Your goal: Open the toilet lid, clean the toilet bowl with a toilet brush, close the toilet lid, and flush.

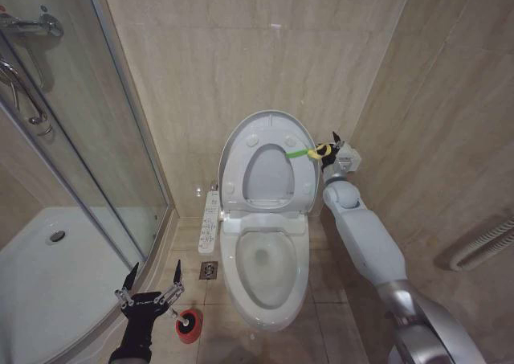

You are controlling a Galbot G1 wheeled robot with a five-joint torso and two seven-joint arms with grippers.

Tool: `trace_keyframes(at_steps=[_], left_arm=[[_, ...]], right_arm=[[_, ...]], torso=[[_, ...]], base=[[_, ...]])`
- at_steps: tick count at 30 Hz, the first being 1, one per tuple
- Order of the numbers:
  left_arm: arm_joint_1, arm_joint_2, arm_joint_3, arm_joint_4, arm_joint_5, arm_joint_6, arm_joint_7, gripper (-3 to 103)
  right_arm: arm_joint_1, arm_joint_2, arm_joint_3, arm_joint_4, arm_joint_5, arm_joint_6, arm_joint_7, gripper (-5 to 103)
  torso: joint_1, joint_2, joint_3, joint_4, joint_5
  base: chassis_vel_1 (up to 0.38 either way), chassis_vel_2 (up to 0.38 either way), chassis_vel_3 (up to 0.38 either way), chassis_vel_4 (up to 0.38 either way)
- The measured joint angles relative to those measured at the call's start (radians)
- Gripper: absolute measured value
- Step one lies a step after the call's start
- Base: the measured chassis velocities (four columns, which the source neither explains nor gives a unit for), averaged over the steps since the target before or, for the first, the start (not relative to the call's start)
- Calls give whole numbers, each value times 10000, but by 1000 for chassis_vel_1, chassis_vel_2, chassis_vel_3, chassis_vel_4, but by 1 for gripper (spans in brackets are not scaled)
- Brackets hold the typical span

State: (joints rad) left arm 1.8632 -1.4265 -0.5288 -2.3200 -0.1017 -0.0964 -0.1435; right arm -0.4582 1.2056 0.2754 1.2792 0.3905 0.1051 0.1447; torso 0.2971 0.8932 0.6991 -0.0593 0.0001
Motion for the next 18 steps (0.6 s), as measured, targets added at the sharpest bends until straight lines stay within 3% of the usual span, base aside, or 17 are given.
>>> trace_keyframes(at_steps=[8,18], left_arm=[[0,0,-1,-1,0,0,-1,98],[0,0,-3,0,0,-1,-1,98]], right_arm=[[-1238,-728,88,1909,729,-525,296,100],[-3905,-1862,1156,4577,1365,-985,565,100]], torso=[[0,0,0,-1,1],[-1,1,-1,-2,-1]], base=[[0,0,0,0],[0,0,0,0]])
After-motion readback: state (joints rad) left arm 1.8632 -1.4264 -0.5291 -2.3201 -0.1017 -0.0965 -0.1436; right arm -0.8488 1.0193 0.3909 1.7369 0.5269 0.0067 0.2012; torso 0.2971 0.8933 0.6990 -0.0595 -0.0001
